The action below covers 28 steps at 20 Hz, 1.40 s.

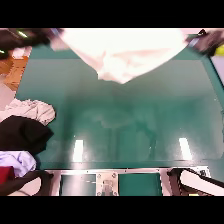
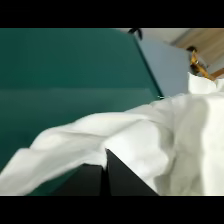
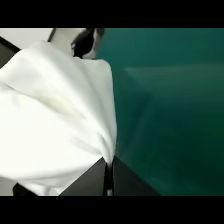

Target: Fold the shirts.

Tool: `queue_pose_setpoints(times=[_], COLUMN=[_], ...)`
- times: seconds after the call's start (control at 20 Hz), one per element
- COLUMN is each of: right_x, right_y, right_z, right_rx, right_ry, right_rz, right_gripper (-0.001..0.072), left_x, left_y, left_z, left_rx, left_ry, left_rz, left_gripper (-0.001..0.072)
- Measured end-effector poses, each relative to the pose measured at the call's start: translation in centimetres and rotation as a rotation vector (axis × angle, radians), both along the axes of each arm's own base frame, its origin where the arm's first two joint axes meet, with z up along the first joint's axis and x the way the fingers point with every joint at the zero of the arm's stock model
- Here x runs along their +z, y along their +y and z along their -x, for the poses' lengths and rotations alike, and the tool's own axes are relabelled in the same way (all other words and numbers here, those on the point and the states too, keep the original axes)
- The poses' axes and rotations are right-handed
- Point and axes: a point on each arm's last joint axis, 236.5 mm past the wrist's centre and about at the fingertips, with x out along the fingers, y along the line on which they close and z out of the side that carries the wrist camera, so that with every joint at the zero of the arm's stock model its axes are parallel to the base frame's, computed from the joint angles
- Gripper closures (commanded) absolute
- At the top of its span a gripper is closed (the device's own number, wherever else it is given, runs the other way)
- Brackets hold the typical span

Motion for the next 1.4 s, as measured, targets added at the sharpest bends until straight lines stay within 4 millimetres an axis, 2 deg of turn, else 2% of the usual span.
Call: queue_pose_setpoints(times=[0.1, 0.15, 0.2, 0.25, 0.35, 0.45, 0.6, 0.75, 0.9, 1.05, 1.15, 1.3, 1.35, 1.4], right_x=[6.7, 9.3, 11.0, 12.1, 12.9, 11.8, 7.2, 0.8, -5.8, -12.8, -17.9, -24.8, -26.4, -27.5], right_y=[0.2, 0.4, 0.6, 0.7, 0.9, 1.4, 2.7, 4.5, 5.5, 7.3, 9.2, 12.3, 12.9, 13.1], right_z=[3.1, 4.9, 6.4, 7.7, 9.5, 10.7, 11.5, 10.8, 7.2, 3.0, 0.8, -1.0, -1.5, -2.0], right_rx=[-0.018, -0.033, -0.047, -0.066, -0.086, -0.065, 0.024, 0.112, 0.101, 0.091, 0.102, 0.141, 0.148, 0.146], right_ry=[-0.191, -0.269, -0.326, -0.369, -0.408, -0.386, -0.272, -0.136, -0.02, 0.114, 0.211, 0.337, 0.365, 0.384], right_rz=[0.071, 0.113, 0.153, 0.2, 0.278, 0.323, 0.317, 0.257, 0.186, 0.142, 0.135, 0.148, 0.152, 0.153], right_gripper=[0.0699, 0.07, 0.0699, 0.07, 0.07, 0.0699, 0.0699, 0.0699, 0.0698, 0.0698, 0.0698, 0.0697, 0.062, 0.0417], left_x=[5.7, 7.6, 9.1, 10.0, 10.6, 9.8, 7.4, 3.0, -4.6, -13.1, -18.7, -25.1, -26.8, -28.3], left_y=[0.7, 1.1, 1.5, 1.8, 1.9, 1.7, 1.3, 1.1, 1.5, 2.6, 3.3, 4.2, 4.5, 4.7], left_z=[3.8, 5.5, 7.1, 8.4, 10.3, 11.5, 12.4, 12.0, 10.1, 7.4, 5.6, 3.7, 3.3, 2.9], left_rx=[0.023, 0.039, 0.057, 0.069, 0.072, 0.046, -0.005, -0.045, -0.056, -0.023, 0.0, 0.024, 0.033, 0.041], left_ry=[-0.147, -0.205, -0.254, -0.284, -0.308, -0.285, -0.219, -0.103, 0.072, 0.226, 0.321, 0.434, 0.463, 0.488], left_rz=[-0.066, -0.103, -0.145, -0.183, -0.236, -0.281, -0.318, -0.331, -0.315, -0.302, -0.302, -0.306, -0.308, -0.31], left_gripper=[0.0684, 0.0684, 0.0684, 0.0684, 0.0684, 0.0684, 0.0684, 0.0684, 0.0684, 0.0684, 0.0684, 0.0684, 0.0684, 0.0684])
